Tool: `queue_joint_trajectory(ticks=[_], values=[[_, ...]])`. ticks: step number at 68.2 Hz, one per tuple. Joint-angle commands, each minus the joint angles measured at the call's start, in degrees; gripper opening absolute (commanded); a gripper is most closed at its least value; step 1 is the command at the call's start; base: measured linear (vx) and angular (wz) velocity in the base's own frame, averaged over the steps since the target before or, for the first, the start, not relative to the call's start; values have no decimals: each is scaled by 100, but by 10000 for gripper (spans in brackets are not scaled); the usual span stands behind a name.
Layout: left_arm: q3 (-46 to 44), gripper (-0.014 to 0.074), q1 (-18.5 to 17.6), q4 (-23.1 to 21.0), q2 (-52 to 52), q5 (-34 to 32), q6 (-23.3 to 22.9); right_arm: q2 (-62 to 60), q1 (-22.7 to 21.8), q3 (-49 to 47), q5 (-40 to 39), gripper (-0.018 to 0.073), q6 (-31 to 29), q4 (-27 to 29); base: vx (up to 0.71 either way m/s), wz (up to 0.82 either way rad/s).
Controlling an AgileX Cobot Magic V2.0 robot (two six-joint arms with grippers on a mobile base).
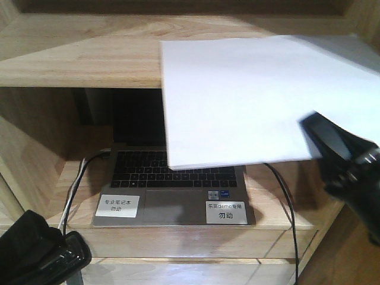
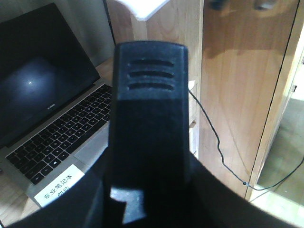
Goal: Grab stapler and paper to desk for stapling
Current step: 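Pinch the white paper sheets with the right gripper and pull them off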
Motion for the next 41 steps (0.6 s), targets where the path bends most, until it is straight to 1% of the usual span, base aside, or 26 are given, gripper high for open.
queue_joint_trajectory(ticks=[1,10,27,35,41], values=[[-170,-6,14,-371,35,-487,-3,-469,6,187,-251,-3,-334,343,0,0],[-170,-6,14,-371,35,-487,-3,-1141,6,616,-126,-3,-430,536,0,0],[-170,-6,14,-371,35,-487,-3,-2246,6,1210,72,-3,-424,536,0,0],[-170,-6,14,-371,35,-487,-3,-2738,6,1387,186,-3,-418,505,0,0],[-170,-6,14,-371,35,-487,-3,-3096,6,1387,328,-3,-353,305,0,0]])
